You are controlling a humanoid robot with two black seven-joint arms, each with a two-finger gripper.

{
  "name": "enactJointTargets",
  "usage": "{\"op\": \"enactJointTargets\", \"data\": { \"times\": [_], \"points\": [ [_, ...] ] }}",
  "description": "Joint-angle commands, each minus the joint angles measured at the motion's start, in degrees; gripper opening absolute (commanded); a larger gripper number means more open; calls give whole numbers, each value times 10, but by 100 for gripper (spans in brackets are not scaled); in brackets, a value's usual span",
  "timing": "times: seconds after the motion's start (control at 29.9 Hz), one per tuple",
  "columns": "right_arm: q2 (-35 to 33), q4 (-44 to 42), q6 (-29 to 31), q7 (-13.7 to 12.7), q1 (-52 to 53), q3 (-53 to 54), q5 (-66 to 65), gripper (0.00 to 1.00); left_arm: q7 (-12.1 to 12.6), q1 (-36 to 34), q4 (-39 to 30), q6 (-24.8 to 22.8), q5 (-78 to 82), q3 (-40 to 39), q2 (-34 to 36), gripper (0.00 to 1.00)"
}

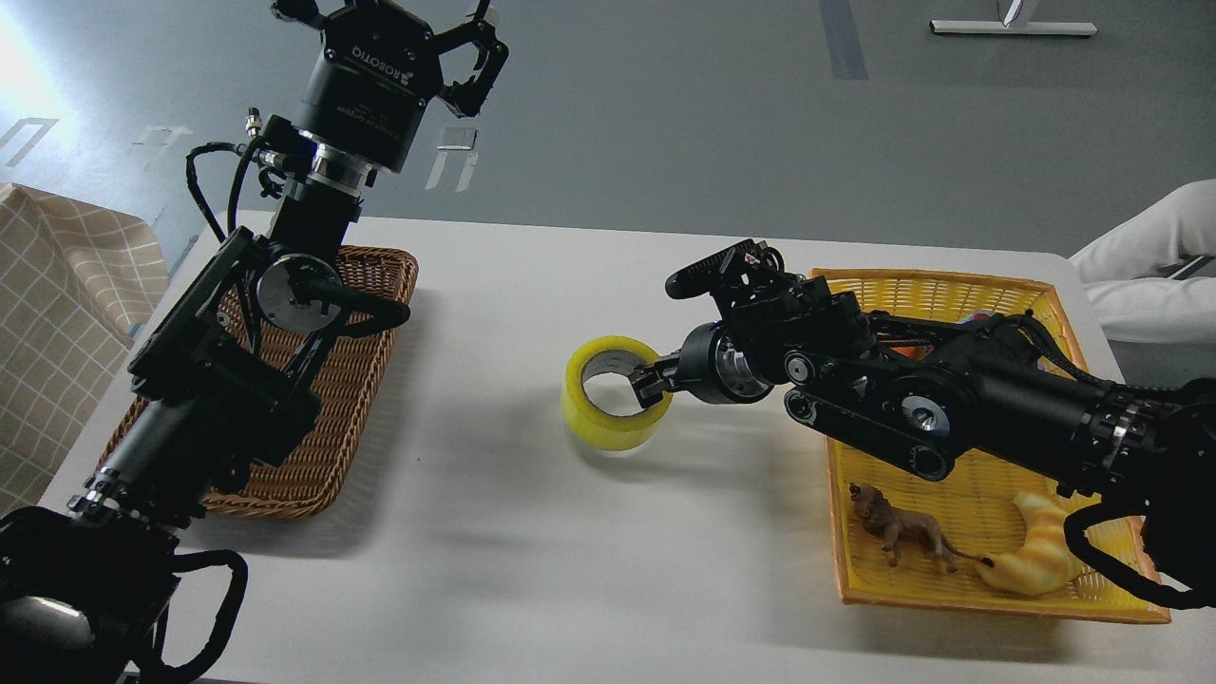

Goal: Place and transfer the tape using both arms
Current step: 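Lift the tape roll with the right gripper and carry it toward the table center, then lower the tape roll onto the table and open the right gripper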

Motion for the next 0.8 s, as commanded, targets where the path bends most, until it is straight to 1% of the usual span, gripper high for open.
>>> {"op": "enactJointTargets", "data": {
  "times": [0.0, 0.17, 0.33, 0.43, 0.63, 0.74, 0.77],
  "points": [
    [22, -29, 0, -3, 0, 0, -4, 1, 0, 1, 0, 0, 0, 0, -1, 98],
    [30, -35, 0, -4, 0, 0, -4, 6, 0, 1, 0, 0, 0, 1, -2, 98],
    [35, -38, 0, -4, 0, -10, -4, 6, 0, 2, 0, 0, 0, 1, -3, 98],
    [36, -46, 0, -4, -1, -15, -3, 9, 0, 3, 0, 0, 0, 1, -4, 98],
    [36, -50, 0, -4, -5, -15, -3, 10, 0, 3, 0, 0, 0, 1, -4, 98],
    [36, -52, 0, -4, -6, -14, -3, 18, 0, 3, 0, 0, 0, 1, -4, 98],
    [36, -54, 0, -4, -6, -14, -3, 18, 0, 3, 0, 0, 0, 1, -4, 98]
  ]
}}
